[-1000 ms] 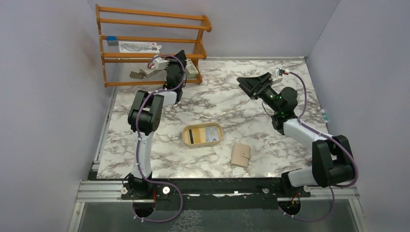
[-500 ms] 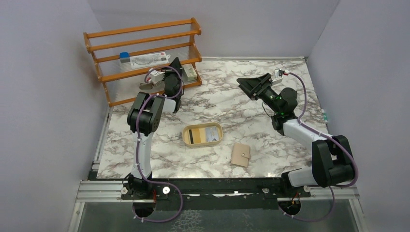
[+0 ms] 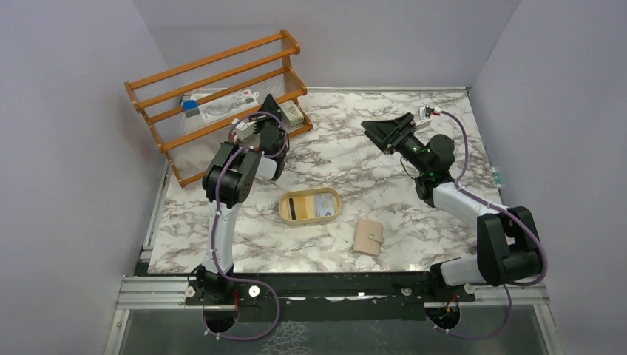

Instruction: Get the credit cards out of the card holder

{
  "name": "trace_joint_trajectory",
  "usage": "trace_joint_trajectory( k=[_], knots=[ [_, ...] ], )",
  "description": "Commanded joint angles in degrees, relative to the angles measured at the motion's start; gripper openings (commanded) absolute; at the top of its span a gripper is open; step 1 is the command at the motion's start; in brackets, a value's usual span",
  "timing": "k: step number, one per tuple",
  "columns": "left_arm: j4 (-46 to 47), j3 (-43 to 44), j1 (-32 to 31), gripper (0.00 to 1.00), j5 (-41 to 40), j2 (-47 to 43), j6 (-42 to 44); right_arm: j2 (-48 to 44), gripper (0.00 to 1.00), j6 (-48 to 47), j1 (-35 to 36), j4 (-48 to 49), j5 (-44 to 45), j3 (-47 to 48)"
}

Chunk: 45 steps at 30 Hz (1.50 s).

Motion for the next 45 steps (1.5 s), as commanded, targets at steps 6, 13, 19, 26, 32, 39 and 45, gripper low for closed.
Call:
trace_joint_trajectory(
  k=[6,13,19,26,32,39,45],
  knots=[
    [12.13,3.23,-0.66,0.0,-8.94,4.77,11.4,1.04,0.83,-1.55,-0.32,2.05,-2.23,-0.44],
    [24.23,9.7,-0.6,0.0,-16.75,12.09,22.28,2.44,0.83,-1.94,-0.27,2.09,-3.41,0.02],
    [24.31,14.17,1.81,0.0,-16.71,15.08,25.23,3.92,0.83,-2.09,-0.27,2.31,-4.11,0.32],
    [22.95,13.8,6.8,0.0,-12.44,14.85,22.83,5.26,0.83,-2.17,-0.34,2.66,-4.63,0.55],
    [18.34,12.45,10.8,0.05,-2.12,14.33,15.69,5.05,0.83,-2.98,-0.28,1.19,-5.57,0.83],
    [16.69,8.84,11.38,0.79,7.34,10.54,14.48,-2.08,0.84,-12.28,-0.22,-12.32,-3.91,0.5],
    [16.6,3.44,8.61,0.99,11.22,4.9,15.68,-9.91,0.84,-27.34,0.66,-35.39,0.09,2.81]
  ],
)
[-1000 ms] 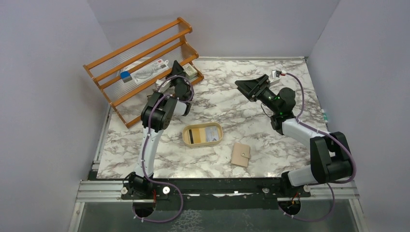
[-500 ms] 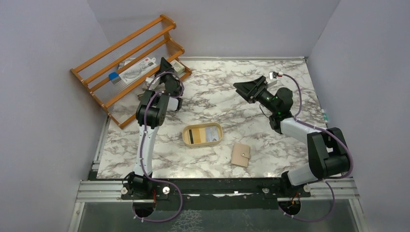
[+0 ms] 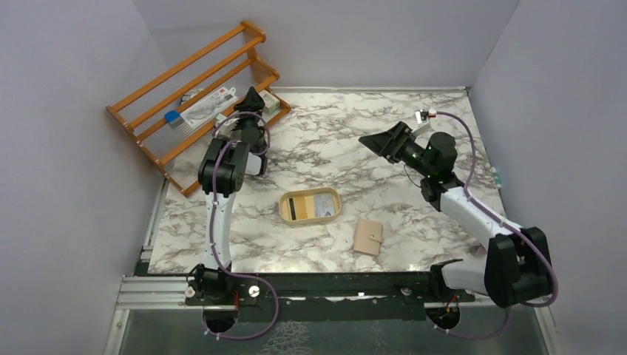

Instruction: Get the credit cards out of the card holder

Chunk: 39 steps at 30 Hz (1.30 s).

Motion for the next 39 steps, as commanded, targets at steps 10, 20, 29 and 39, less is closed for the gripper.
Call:
trace_joint_trajectory(
  k=[10,20,29,39],
  knots=[
    [3.49,-21.52,-6.67,0.99,11.82,-20.99,1.06,-2.5,0.83,-25.28,10.74,-39.2,13.98,5.7],
    [-32.75,-33.71,-10.26,0.99,24.09,-48.64,11.3,7.43,0.57,-28.95,24.56,-47.99,30.18,15.58],
    [-81.39,-27.84,-10.33,0.99,24.92,-64.57,18.31,14.58,0.5,-29.82,27.99,-51.66,35.9,17.72],
    [-95.4,-31.07,-10.44,0.99,30.02,-68.24,20.1,18.09,0.48,-29.13,29.78,-50.74,36.07,19.41]
  ],
)
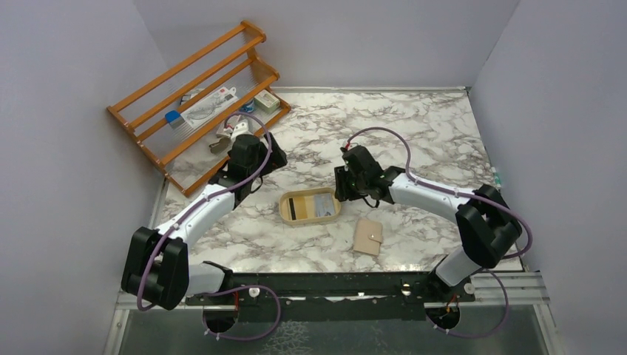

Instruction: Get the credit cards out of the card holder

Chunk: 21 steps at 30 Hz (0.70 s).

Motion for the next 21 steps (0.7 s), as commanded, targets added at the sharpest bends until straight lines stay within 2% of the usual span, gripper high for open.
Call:
trace_joint_trajectory(
  k=[1,6,9,16,21],
  knots=[
    [-7.99,-2.37,-0.04,0.99,2.86,-3.24,1.31,2.9,0.48,-0.26,1.73,-1.23,2.38,3.39],
    [-10.18,-1.56,-0.02,0.99,3.22,-2.81,1.85,8.25,0.47,-0.13,4.9,-5.73,6.85,8.07],
    [-11.89,-0.55,-0.01,0.99,2.55,-2.81,3.42,9.93,0.41,0.37,5.06,-6.65,7.82,8.94],
    [-13.39,0.18,-0.01,0.99,3.4,-2.86,4.19,12.66,0.35,1.9,5.07,-9.04,10.82,11.6],
    [-14.35,0.25,-0.01,0.99,4.07,-2.94,4.61,14.61,0.14,2.75,5.06,-9.64,11.81,13.74]
  ],
)
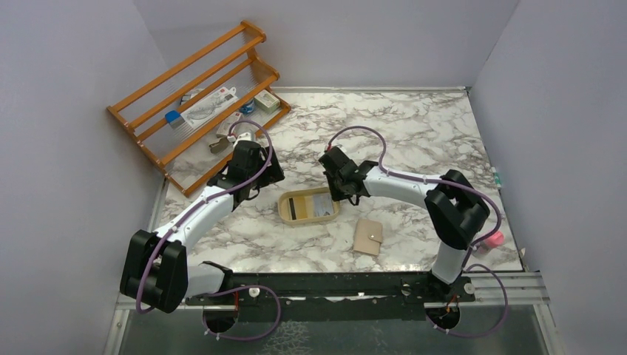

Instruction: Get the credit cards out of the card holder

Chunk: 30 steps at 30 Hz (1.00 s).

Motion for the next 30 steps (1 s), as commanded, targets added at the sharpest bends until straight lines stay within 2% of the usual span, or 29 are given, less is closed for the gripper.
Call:
trace_joint_trajectory(
  k=[1,5,10,19,23,28,30],
  knots=[
    [-1.59,1.8,-0.01,0.99,1.52,-1.36,1.57,2.01,0.1,1.44,0.17,-1.68,3.69,3.17],
    [-1.83,1.69,-0.01,0.99,1.5,-0.62,1.52,3.82,0.01,1.37,0.1,-1.33,4.87,5.52],
    [-2.0,2.64,-0.01,0.99,1.99,0.92,1.92,7.36,0.01,0.74,-1.6,-0.93,2.97,8.83],
    [-0.99,4.12,0.08,0.99,0.52,4.48,4.47,11.9,0.01,-2.96,-9.51,1.55,-2.29,13.87],
    [1.84,4.13,0.16,0.99,0.04,4.4,5.92,14.83,0.01,-5.25,-13.73,1.41,-4.15,19.39],
    [3.23,7.91,0.53,0.99,0.47,5.4,12.43,20.12,0.01,-8.31,-18.08,0.52,-6.57,27.98],
    [3.04,9.66,0.98,0.99,3.15,6.6,15.05,22.43,0.01,-9.14,-19.55,0.08,-7.21,31.45]
  ],
)
